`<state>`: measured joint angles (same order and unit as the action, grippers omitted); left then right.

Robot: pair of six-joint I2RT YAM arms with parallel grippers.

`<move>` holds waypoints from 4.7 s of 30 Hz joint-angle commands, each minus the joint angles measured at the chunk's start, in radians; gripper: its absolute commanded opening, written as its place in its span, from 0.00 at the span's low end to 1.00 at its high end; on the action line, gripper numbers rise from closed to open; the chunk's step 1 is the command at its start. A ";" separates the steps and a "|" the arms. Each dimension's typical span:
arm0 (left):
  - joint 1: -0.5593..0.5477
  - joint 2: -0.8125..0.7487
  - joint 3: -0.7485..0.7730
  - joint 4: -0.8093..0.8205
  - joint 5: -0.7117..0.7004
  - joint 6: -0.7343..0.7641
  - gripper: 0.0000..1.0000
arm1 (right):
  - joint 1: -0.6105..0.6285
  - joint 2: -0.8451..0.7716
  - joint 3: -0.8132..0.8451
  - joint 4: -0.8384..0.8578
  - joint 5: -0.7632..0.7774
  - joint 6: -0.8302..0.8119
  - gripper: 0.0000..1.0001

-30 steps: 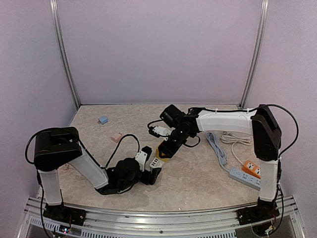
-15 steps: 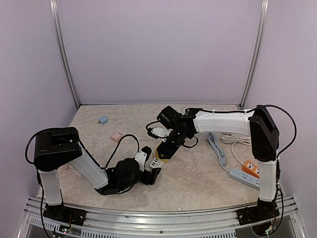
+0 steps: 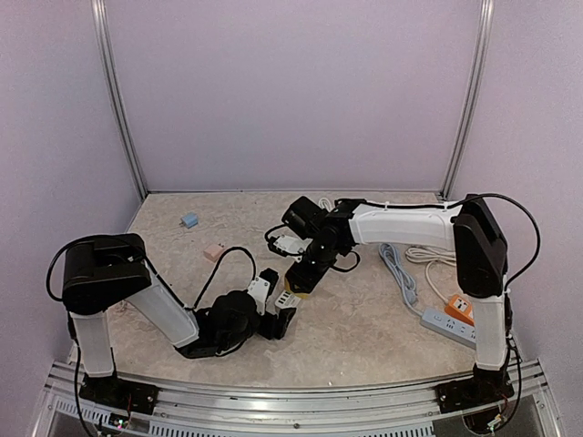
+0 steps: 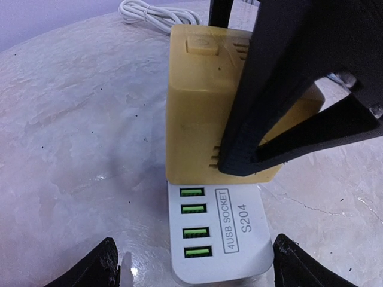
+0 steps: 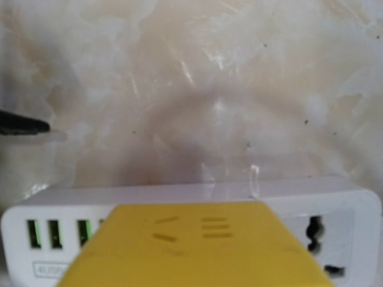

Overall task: Insert the plug
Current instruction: Insert the plug into the socket slot.

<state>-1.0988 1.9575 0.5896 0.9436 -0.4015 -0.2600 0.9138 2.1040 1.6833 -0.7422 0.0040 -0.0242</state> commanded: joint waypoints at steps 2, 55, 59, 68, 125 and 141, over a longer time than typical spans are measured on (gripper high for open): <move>-0.008 0.018 -0.013 0.018 -0.017 0.015 0.84 | 0.028 0.114 -0.041 -0.031 0.083 0.018 0.00; -0.017 0.026 -0.011 0.026 -0.026 0.021 0.84 | -0.018 -0.035 0.049 -0.028 0.004 -0.002 0.79; -0.017 0.026 -0.011 0.027 -0.028 0.021 0.84 | -0.021 -0.054 0.049 -0.018 -0.002 0.002 0.79; -0.018 0.028 -0.011 0.029 -0.031 0.019 0.84 | -0.025 -0.066 0.043 -0.017 -0.041 0.009 0.72; -0.018 0.026 -0.009 0.020 -0.061 0.016 0.87 | 0.016 0.061 -0.139 0.031 -0.028 -0.005 0.31; -0.025 0.028 -0.010 0.032 -0.073 0.019 0.87 | 0.017 -0.006 -0.082 0.011 -0.012 0.012 0.68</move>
<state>-1.1133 1.9705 0.5896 0.9577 -0.4541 -0.2550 0.9226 2.0388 1.6272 -0.6376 0.0029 -0.0231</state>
